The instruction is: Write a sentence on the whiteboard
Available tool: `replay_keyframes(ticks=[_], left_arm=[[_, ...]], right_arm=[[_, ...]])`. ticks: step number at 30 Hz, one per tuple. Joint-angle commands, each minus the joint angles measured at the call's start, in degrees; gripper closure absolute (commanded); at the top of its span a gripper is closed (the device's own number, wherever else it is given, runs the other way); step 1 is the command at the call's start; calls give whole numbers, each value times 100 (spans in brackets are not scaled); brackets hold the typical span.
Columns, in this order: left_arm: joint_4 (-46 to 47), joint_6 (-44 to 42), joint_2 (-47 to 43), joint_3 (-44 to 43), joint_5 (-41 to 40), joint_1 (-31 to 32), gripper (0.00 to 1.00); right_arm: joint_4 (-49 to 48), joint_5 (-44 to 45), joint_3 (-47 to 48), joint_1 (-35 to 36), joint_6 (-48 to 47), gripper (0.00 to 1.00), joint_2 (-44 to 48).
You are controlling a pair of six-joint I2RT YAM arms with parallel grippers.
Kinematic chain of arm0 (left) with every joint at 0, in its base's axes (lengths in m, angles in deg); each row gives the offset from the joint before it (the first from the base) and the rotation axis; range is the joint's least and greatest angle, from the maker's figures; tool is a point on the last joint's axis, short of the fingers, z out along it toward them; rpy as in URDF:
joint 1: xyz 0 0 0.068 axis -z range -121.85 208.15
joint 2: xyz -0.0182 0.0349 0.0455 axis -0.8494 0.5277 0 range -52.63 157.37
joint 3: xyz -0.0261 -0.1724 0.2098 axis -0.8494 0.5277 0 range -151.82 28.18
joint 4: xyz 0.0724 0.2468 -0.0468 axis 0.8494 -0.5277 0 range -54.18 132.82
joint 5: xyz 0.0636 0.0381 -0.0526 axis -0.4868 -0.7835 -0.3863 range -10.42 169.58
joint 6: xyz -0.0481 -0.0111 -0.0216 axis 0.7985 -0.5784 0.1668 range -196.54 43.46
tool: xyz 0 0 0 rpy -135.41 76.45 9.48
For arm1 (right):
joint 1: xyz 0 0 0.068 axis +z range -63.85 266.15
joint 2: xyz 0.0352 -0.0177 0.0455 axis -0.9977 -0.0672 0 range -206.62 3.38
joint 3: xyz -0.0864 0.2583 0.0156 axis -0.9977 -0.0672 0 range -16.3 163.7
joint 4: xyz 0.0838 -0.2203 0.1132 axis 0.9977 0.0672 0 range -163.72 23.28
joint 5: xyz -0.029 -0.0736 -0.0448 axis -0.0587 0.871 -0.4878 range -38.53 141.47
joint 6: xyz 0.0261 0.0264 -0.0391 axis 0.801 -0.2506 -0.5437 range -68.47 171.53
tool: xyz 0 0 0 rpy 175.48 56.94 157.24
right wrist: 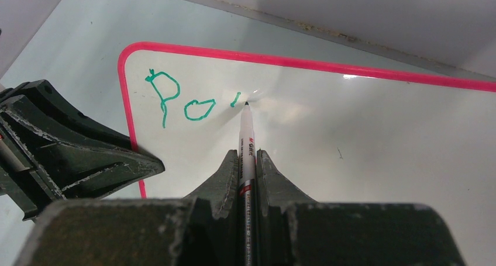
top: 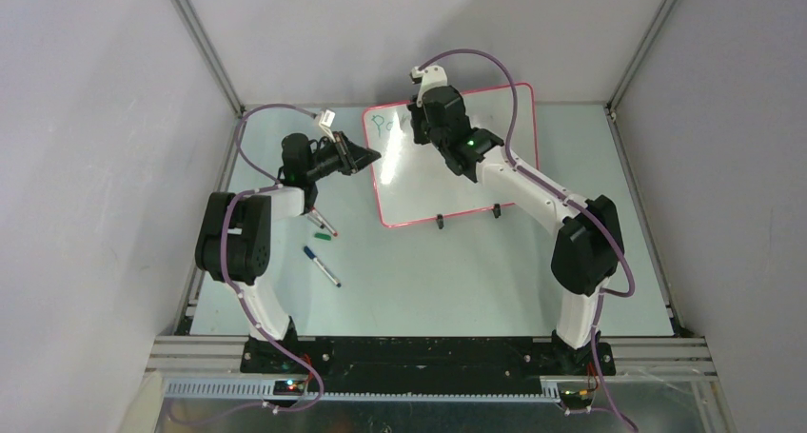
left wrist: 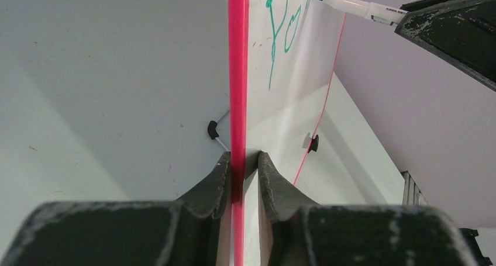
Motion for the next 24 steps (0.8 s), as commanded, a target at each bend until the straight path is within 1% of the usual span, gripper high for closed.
replay_keyframes(ticks=[1,24], left_arm=[[66,-268,-73,-141,-52,62,100],[83,-253,-74,-144,-39,68,100]], right_arm=[[-260,105,55,-27,49,100,212],[-162,25,287,-19,41,100,-1]])
